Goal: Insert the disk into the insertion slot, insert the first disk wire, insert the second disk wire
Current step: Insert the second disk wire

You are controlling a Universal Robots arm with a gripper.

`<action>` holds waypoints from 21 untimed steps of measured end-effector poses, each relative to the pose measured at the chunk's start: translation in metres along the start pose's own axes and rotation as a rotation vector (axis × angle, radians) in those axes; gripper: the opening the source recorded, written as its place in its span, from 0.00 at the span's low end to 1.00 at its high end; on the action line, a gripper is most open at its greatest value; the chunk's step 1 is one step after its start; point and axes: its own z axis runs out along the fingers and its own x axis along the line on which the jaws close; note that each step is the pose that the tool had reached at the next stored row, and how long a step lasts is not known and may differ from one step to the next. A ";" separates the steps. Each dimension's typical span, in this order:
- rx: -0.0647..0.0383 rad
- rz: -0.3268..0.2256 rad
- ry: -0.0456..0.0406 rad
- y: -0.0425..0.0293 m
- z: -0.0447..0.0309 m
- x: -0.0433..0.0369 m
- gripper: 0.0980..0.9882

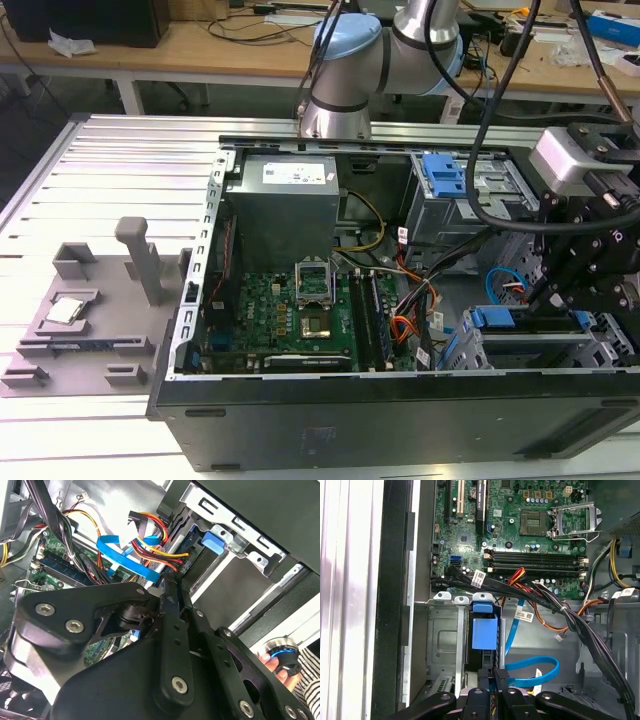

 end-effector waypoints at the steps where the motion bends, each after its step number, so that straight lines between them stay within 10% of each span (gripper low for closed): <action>1: 0.000 0.000 -0.0002 -0.0001 -0.0004 0.0000 0.07; 21: 0.000 -0.001 -0.0068 -0.0003 0.0035 0.0010 0.07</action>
